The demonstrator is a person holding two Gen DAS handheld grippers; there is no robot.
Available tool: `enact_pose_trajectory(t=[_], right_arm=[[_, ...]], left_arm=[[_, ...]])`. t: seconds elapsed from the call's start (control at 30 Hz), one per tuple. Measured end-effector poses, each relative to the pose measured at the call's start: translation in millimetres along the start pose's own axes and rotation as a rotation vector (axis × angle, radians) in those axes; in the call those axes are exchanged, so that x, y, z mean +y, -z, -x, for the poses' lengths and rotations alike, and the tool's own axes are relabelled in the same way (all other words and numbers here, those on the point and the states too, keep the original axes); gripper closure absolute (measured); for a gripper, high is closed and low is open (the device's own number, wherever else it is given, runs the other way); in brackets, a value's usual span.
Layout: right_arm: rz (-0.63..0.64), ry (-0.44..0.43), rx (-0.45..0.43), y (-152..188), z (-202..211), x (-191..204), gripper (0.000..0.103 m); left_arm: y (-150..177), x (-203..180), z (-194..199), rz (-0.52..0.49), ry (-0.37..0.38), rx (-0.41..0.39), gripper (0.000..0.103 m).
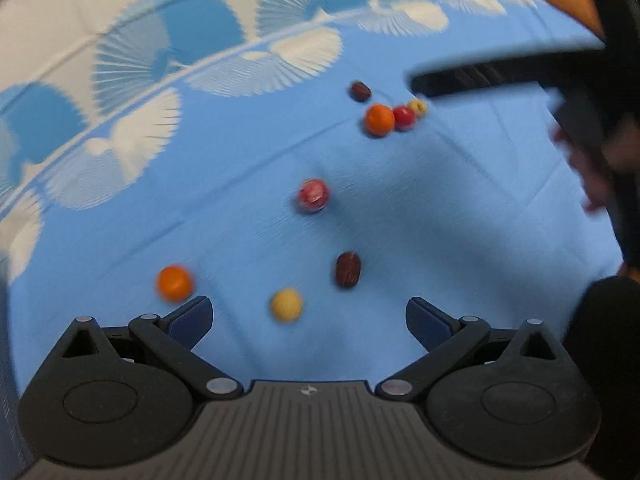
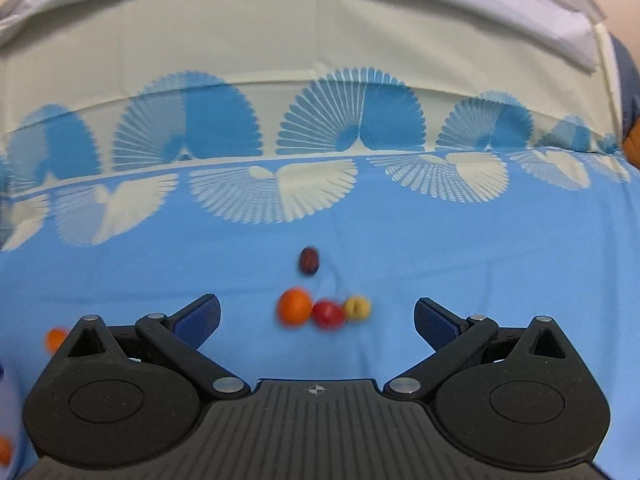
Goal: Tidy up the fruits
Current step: 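Reach both grippers to the red dates and close each on one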
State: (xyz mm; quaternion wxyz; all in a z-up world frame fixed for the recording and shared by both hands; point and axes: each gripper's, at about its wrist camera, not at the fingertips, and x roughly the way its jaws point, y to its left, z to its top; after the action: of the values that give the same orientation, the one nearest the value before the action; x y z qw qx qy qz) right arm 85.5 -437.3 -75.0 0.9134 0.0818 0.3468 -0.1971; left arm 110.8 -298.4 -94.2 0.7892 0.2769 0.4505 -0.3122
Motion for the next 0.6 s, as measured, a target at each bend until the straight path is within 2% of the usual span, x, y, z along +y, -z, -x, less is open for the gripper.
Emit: enact_pose_trajectory(t=[0.17,0.3,0.4,0.43,0.5,0.53,0.57,0.6], right_arm=[[0.022,0.008,0.085,-22,-91,-5,0.001],[0.000,-0.001,0.159,-30,-147,-9,0.001],[0.015,0.000,0.217,-25,-173,-9,0.000],[0.035,0.004,0.175,-23,-170,-6,0.000],[0.064,0.003,0.159,-20,-167,-2,0.004],[0.061,-0.012,0.156,-18,-164,-1,0.015],[0.064,-0.008,0.143,-18,-160,0,0.044],[0.083,-0.018,0.124,-18,-153,3,0.066]], left_arm=[[-30,0,-69,-0.034,0.016,0.077,0.000],[-35,4,-104,-0.068,0.038,0.138,0.000],[-34,8,-117,-0.071,0.054,0.166,0.000],[-35,9,-117,-0.067,0.060,0.166,0.000],[-35,13,-116,-0.058,0.069,0.162,0.000],[-33,14,-114,-0.053,0.072,0.153,0.007],[-33,13,-111,-0.051,0.083,0.158,0.026],[-34,11,-106,-0.042,0.116,0.167,0.040]])
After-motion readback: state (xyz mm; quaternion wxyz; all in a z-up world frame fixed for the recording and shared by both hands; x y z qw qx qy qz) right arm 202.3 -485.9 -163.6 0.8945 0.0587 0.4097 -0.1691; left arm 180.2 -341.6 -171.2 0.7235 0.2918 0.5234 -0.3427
